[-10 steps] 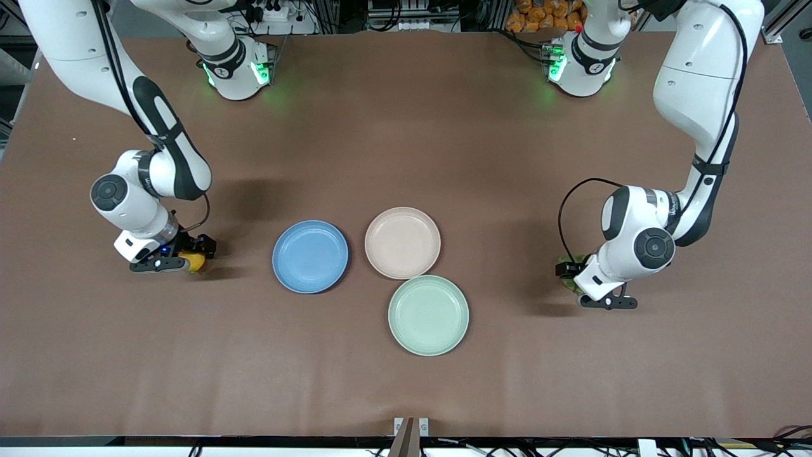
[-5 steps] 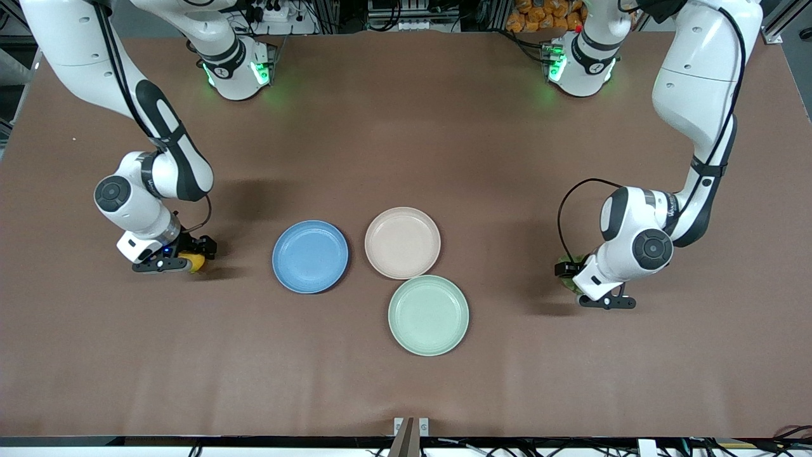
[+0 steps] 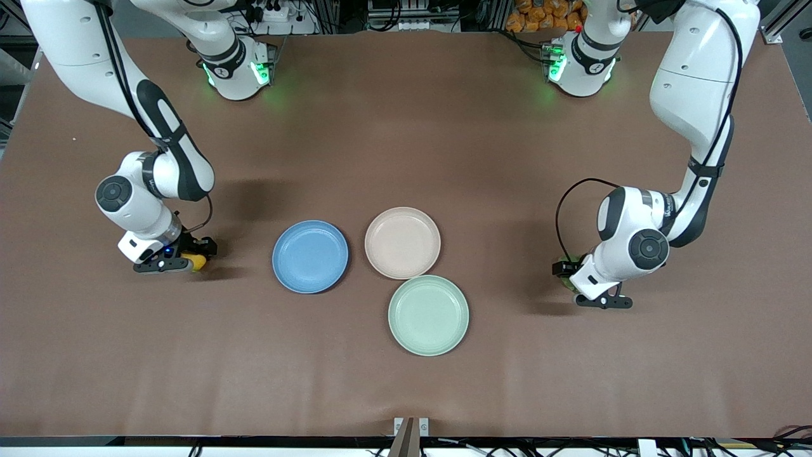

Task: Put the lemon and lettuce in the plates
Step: 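Close the right gripper on the lemon while the left gripper grasps lettuce, then carry the lemon to the blue plate while the left gripper carries lettuce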

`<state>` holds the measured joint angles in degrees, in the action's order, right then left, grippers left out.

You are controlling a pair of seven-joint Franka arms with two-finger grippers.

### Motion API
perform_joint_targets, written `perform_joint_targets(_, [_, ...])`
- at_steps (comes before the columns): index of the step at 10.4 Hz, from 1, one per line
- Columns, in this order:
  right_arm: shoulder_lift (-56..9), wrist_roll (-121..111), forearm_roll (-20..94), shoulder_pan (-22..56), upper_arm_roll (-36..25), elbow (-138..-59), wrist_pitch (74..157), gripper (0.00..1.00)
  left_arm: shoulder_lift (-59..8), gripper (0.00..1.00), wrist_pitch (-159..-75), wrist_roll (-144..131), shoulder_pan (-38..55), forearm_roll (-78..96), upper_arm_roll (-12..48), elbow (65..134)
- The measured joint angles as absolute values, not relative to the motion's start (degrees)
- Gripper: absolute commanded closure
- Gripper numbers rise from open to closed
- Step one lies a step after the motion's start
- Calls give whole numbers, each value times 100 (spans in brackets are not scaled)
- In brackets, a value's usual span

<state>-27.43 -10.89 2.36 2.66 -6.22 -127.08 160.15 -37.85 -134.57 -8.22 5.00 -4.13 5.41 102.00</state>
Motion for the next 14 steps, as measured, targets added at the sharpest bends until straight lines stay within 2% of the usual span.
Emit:
perform_joint_targets(1, [-2742,-1089,236,265,-624,-12696,16015,61,-3789,98,-13499,-822,502,-413,541,10200])
perform_joint_targets(3, [-2722,-1089,236,266,-617,-12603,15857,61,-3829,100,-13684,-822,540,-413,542,10201])
perform_joint_targets(7, [-2550,-1089,255,268,-491,-11969,14628,61,-3827,100,-13725,-822,611,-413,558,10157])
perform_joint_targets(12, [-2531,-895,570,304,148,-11689,14546,61,-3806,100,-13730,-822,581,-413,554,10146])
perform_joint_targets(14, [-2531,-322,572,406,366,-11448,14252,61,-3730,100,-13729,-860,586,-413,576,10165])
